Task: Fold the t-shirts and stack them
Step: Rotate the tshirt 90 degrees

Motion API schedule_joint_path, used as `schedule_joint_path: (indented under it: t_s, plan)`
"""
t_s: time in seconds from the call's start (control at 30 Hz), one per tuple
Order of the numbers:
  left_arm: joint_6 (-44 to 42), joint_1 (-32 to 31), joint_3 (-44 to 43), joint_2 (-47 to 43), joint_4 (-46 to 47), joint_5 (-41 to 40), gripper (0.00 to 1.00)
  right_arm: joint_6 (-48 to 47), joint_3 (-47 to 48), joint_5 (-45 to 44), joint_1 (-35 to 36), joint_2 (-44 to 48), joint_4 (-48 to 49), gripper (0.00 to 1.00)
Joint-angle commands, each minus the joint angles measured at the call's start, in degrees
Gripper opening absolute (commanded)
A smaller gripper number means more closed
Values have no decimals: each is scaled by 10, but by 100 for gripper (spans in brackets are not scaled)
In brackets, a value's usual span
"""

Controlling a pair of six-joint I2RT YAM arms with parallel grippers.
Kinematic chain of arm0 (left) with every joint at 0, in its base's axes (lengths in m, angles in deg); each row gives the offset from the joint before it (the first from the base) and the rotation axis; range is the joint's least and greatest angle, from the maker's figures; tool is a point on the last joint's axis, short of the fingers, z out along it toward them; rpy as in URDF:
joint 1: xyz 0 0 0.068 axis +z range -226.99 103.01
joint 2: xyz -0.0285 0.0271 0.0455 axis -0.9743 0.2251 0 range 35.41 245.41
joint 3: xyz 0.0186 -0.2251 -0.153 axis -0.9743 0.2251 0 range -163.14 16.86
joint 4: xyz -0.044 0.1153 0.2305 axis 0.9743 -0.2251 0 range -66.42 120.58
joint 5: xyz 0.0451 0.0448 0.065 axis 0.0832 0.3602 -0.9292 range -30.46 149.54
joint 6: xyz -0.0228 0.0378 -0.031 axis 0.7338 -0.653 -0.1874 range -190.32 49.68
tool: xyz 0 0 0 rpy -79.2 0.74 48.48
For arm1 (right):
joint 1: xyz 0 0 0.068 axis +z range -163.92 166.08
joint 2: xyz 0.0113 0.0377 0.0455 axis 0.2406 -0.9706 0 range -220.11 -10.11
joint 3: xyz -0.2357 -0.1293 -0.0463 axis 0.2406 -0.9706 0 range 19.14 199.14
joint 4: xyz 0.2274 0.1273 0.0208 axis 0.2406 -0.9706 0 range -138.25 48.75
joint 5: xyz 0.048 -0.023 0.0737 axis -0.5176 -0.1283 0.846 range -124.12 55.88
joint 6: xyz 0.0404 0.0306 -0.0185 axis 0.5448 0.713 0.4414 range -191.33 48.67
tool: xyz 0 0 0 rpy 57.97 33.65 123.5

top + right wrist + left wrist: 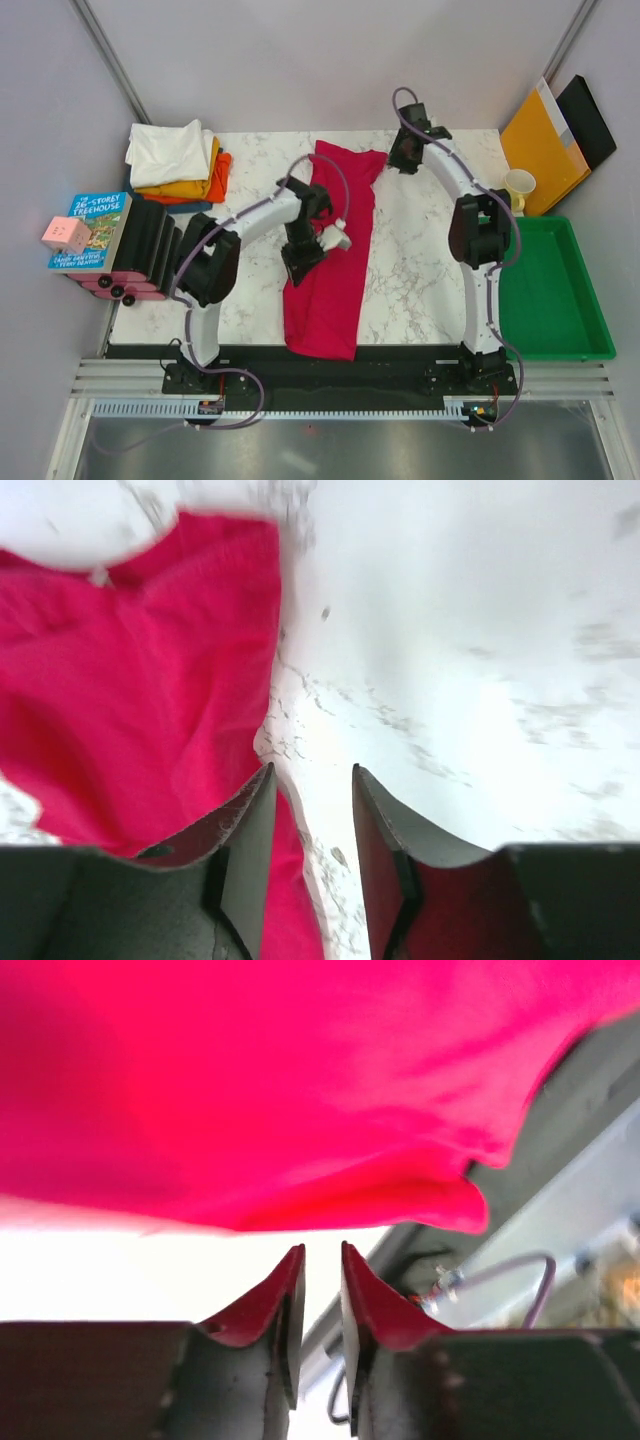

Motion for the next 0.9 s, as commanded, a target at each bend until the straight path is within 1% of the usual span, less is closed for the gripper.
schedule_joint_path:
  t_s: [0.0, 0.03, 0.1, 0.13, 0.17, 0.2, 0.27, 0.3, 0.37, 0.4, 0.43, 0.47, 0.53, 0.6, 0.77, 0.87]
  plan:
    - [-1, 90, -122, -58, -52, 9, 32, -7, -39, -29, -2, 149, 37, 47]
    - [-1, 116, -161, -54, -55, 14, 33, -15, -53, -28, 7, 161, 43, 47]
    - [2, 133, -192, -31, -54, 26, 33, -24, -102, -11, 22, 193, 63, 47]
    - [6, 140, -213, -19, -46, 29, 33, -31, -118, 1, 40, 200, 70, 45]
    - [19, 141, -219, 1, -36, 37, 32, -33, -153, 13, 50, 207, 80, 42]
    - [25, 142, -224, 14, -20, 45, 31, -32, -171, 13, 75, 217, 93, 33]
    - [41, 142, -239, 53, -7, 76, 25, -30, -217, 12, 105, 226, 109, 24]
    - [47, 142, -244, 65, 4, 88, 24, -22, -231, -11, 132, 230, 116, 14]
    - [68, 142, -248, 84, 19, 120, 20, 6, -274, -23, 151, 232, 128, 7]
    - [73, 142, -243, 91, 29, 134, 18, 16, -291, -25, 159, 233, 149, 3]
    - [78, 142, -228, 89, 53, 147, 17, 27, -324, -20, 162, 233, 162, 2]
    - [90, 142, -218, 87, 66, 168, 16, 42, -336, -17, 164, 226, 171, 2]
    - [95, 142, -193, 79, 92, 183, 15, 52, -356, -14, 167, 215, 182, 1]
    - [96, 141, -181, 78, 99, 192, 15, 58, -363, -18, 167, 193, 189, 2]
    - [100, 141, -172, 92, 111, 195, 14, 52, -331, -26, 164, 131, 182, 8]
    - [114, 141, -179, 119, 111, 195, 14, 51, -292, -33, 157, 87, 152, 12]
